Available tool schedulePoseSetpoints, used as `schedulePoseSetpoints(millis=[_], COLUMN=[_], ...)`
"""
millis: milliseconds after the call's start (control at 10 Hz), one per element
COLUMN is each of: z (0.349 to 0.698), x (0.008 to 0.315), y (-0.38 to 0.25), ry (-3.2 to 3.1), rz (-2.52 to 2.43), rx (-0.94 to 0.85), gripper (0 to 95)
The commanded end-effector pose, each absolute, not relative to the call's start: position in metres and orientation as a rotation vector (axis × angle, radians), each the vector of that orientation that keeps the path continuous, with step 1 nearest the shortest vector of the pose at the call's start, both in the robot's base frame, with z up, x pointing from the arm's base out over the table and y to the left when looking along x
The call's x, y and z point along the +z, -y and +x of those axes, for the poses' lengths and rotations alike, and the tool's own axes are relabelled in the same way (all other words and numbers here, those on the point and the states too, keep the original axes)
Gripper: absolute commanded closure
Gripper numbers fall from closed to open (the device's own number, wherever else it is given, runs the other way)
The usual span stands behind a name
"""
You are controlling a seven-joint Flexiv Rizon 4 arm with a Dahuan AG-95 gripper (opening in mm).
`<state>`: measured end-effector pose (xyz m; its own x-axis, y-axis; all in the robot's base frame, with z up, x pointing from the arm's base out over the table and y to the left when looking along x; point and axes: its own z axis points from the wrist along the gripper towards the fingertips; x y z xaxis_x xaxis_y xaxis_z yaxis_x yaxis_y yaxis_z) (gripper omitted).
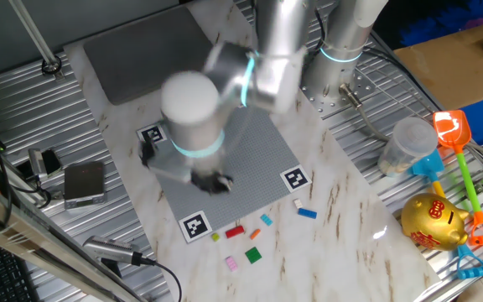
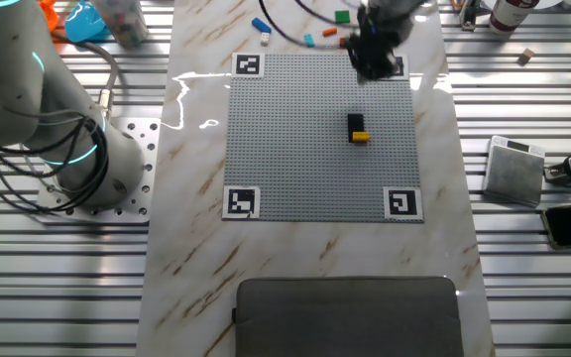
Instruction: Build with small Lego blocks
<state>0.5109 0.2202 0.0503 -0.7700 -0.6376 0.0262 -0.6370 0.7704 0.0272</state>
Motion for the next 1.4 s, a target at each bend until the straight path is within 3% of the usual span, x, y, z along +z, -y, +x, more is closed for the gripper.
schedulePoseSetpoints(millis=[100, 1100, 1400], z=[0.507, 0.509, 0.513], x=[0.052, 0.052, 0.05], y=[-0.259, -0.237, -0.279], ry=[2.95, 2.872, 2.902], rz=[0.971, 1.229, 1.144], rx=[-0.01, -0.079, -0.076], gripper=[95.0, 95.0, 95.0])
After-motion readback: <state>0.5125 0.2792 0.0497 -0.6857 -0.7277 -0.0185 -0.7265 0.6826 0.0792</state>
